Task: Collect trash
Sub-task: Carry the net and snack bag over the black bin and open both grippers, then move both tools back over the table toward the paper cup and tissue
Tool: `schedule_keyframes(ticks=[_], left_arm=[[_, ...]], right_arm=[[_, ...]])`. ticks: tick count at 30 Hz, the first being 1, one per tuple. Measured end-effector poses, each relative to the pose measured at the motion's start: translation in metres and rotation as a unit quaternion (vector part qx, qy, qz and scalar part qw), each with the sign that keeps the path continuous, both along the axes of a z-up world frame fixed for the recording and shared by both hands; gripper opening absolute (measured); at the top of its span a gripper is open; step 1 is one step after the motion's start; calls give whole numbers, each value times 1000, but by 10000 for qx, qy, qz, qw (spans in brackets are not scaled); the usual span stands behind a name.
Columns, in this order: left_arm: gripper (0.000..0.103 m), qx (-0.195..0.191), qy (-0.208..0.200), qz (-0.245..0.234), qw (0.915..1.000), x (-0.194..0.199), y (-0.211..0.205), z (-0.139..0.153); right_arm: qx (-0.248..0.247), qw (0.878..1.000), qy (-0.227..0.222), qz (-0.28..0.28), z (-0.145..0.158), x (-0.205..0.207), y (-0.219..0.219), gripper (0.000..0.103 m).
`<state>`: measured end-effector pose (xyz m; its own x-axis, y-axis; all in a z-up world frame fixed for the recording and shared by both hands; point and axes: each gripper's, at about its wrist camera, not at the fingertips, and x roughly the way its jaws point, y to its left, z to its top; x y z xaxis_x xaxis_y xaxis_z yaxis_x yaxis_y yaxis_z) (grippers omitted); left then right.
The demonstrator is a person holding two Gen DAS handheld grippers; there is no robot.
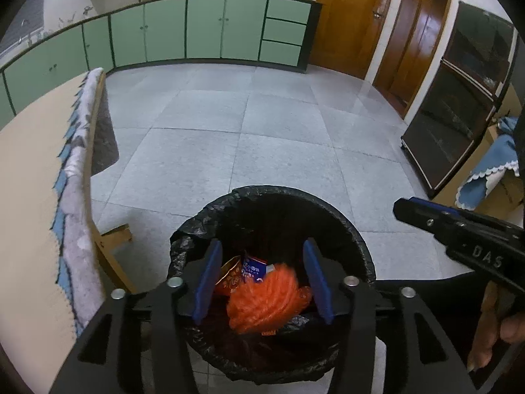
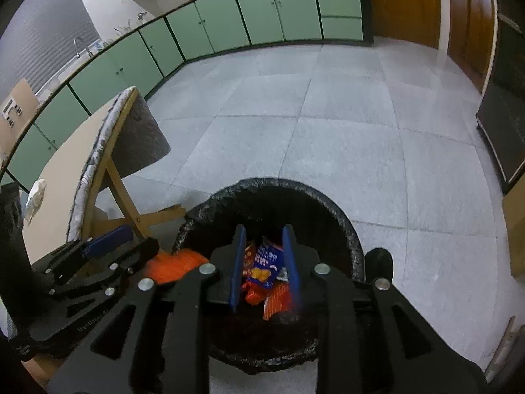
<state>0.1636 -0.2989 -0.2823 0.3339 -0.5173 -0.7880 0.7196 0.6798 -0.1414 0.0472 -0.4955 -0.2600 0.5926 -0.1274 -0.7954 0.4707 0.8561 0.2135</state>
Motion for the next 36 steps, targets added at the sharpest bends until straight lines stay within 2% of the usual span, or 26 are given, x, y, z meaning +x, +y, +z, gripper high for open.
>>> schedule_keyframes(ticks=[9,14,19,20,24,27,33,36], left_arm=[[57,-10,-44,-65,10000,2,-1,0],[61,-212,-285,173,9992,3,19,20],[68,-407,-716,716,9940,7,72,54],[69,-430,-806,833,9923,8,84,60],[77,-461,-1049,1377,9838,15,136,79],[84,-366,-1320,1788,9743,22,178,90],[86,-244,-1604,2617,9514,42,273,98],[86,-181,-1609,3035,9390,58,320,96]], right_arm=[[-18,10000,-35,14,8,0,3,24],[-116,9998,-104,90,18,3,11,24],[-364,9984,-284,332,39,14,39,38],[-428,9976,-331,424,44,19,48,39],[-561,9943,-481,764,58,41,84,53],[-635,9904,-586,1079,68,61,117,63],[-653,9785,-801,1785,82,106,187,63],[-673,9715,-887,2093,87,128,221,63]])
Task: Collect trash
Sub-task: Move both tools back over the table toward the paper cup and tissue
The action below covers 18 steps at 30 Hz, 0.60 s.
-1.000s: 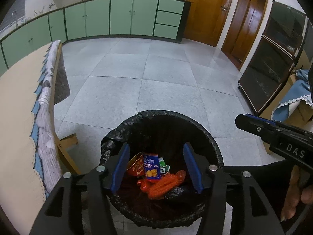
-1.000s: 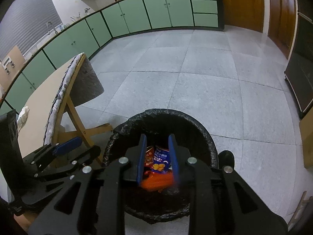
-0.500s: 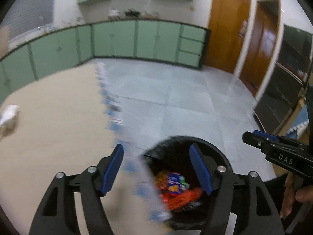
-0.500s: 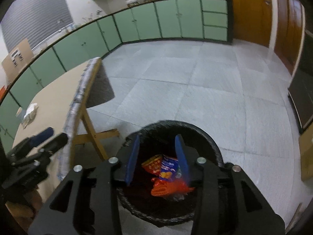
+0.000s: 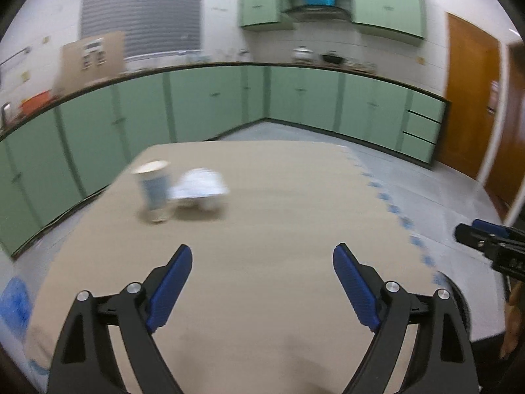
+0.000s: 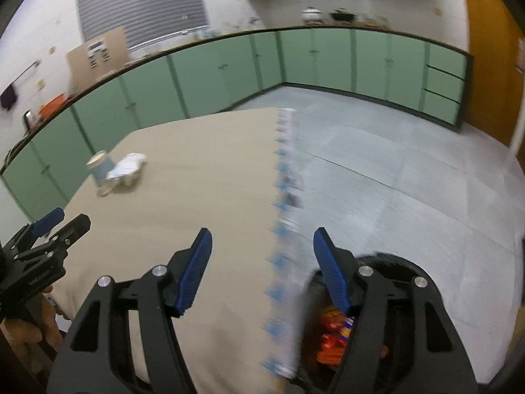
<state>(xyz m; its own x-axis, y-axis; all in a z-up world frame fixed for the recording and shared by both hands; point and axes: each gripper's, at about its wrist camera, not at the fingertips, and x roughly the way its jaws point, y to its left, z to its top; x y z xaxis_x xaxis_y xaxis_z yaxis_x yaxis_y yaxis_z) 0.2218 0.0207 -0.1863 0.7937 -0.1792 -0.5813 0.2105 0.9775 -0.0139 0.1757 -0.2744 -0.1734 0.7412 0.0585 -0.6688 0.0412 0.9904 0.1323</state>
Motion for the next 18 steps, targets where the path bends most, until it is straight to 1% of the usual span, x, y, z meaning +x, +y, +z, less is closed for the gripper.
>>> schedule_keyframes(ticks=[3,7,14,18], left_arm=[[86,-13,-18,317,9995,11,37,-3],[86,-30,10,525,9986,30,67,-8],[86,-111,8,710,9974,55,96,-19],[86,-80,-8,620,9980,73,101,-27]], right_arm=[[23,9996,-18,284,3,22,33,63],[47,9983,-10,585,0,45,75,63],[108,9958,-54,911,-2,90,132,63],[149,9950,-57,988,-7,116,151,63]])
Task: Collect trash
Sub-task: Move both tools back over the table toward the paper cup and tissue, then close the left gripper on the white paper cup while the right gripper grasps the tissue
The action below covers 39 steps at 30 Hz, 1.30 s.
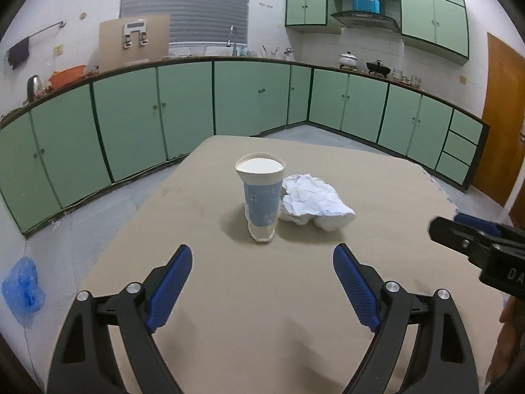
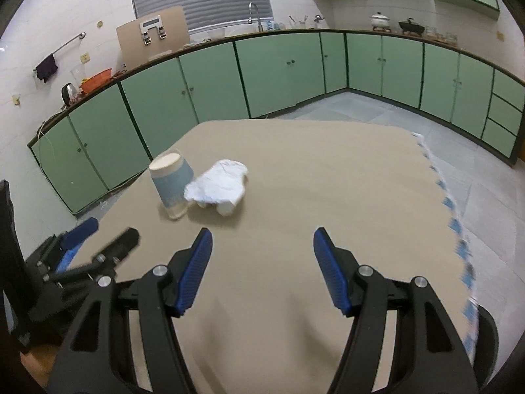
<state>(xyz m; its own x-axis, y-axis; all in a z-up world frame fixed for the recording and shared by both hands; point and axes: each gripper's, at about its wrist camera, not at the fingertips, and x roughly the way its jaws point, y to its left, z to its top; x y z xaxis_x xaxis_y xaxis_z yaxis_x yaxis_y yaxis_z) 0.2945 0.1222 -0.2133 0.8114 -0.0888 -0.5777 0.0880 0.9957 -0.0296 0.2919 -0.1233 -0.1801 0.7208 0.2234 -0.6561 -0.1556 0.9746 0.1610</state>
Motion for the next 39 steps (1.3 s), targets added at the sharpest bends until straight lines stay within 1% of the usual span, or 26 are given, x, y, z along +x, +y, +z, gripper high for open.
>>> schedule_keyframes(ticks=[5,7,11,13,17,20,21,24,25,28,33,39], left_arm=[[85,-71,-63,-72,9999,22,7,-1],[84,-43,-100,-113,9999,30,8,-3],[83,-47,-3,-194,9998,44,12,-8],[80,-66,-11,-214,9997,48,18,-7],[80,-137,-58,-127,9998,54,32,-3],[80,-114,-19,-135,9998,59,34,-5],[80,-120,-1,-139,9998,59,34,-6],[80,-135,23,-141,9998,60,34,-8],[80,-141,24,-146,9998,60,33,-8],[80,-144,43,-200,9997,60,25,-6],[80,-157,181,-292,9993,68,13,-10],[80,-172,341,-222,9990,81,2,-13]], right_arm=[[-28,10000,46,84,-10,37,19,63],[-9,9999,88,69,-15,48,24,62],[43,9997,209,80,-23,69,32,61],[41,9996,251,83,-27,76,35,61],[26,9993,357,91,-35,88,40,60],[6,9987,482,134,-42,93,42,58],[17,9985,529,162,-45,94,43,54],[-20,9974,658,309,-51,97,44,16],[-12,9975,627,314,-50,95,43,6],[27,9982,528,297,-45,90,34,2],[71,9989,435,139,-37,87,15,1],[175,9991,366,-152,-34,85,-16,1]])
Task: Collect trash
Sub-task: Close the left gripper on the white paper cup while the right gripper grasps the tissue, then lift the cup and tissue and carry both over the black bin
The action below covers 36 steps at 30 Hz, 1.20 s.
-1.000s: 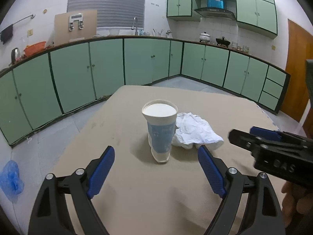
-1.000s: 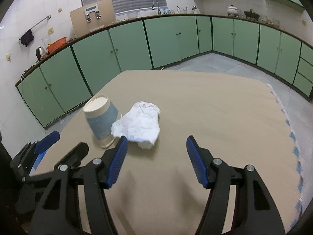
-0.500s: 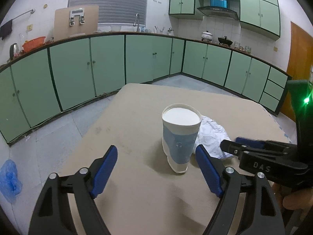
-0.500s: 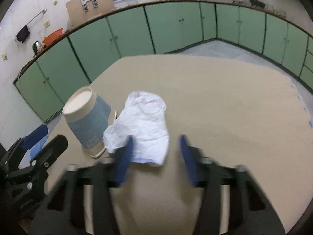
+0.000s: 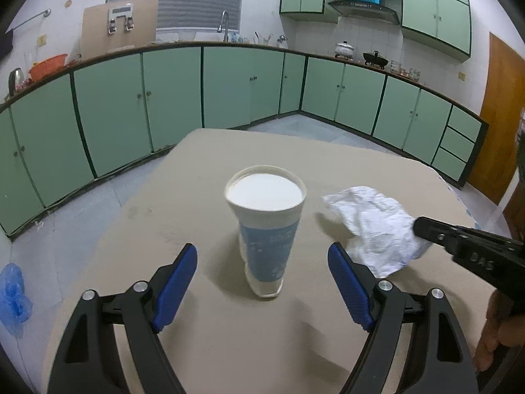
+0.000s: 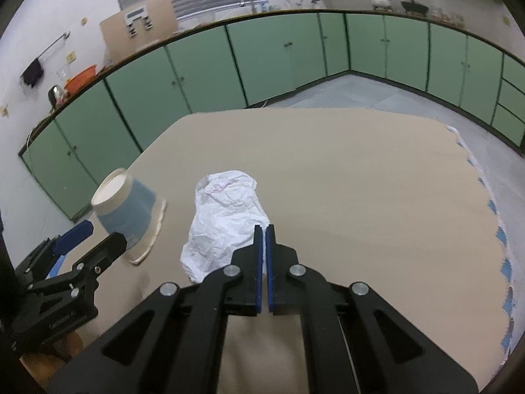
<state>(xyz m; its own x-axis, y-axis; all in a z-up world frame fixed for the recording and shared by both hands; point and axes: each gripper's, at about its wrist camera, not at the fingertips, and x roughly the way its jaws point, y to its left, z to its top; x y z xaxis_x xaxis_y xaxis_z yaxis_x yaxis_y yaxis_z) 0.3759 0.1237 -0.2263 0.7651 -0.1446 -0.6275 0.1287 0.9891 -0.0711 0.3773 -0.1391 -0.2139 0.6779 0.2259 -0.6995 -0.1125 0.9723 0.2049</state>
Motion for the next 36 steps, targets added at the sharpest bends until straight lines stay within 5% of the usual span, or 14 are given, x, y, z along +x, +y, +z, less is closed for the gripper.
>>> schedule_keyframes(ticks=[2,6,9,36], left_arm=[[72,69,146,-4,9999,7,-5,-4],[31,-10,418,-65,9991,16,-12,-12],[21,-23,306,-155,9994,12,-15,-9],[17,-169,-446,-980,9940,-105,-94,83]], right_arm=[[6,10000,-15,-31,-1,-3,-7,1],[51,10000,-2,-48,-2,-8,-18,1],[81,9999,-11,-82,-2,-15,-25,1],[84,9959,-604,-675,81,-139,-120,1]])
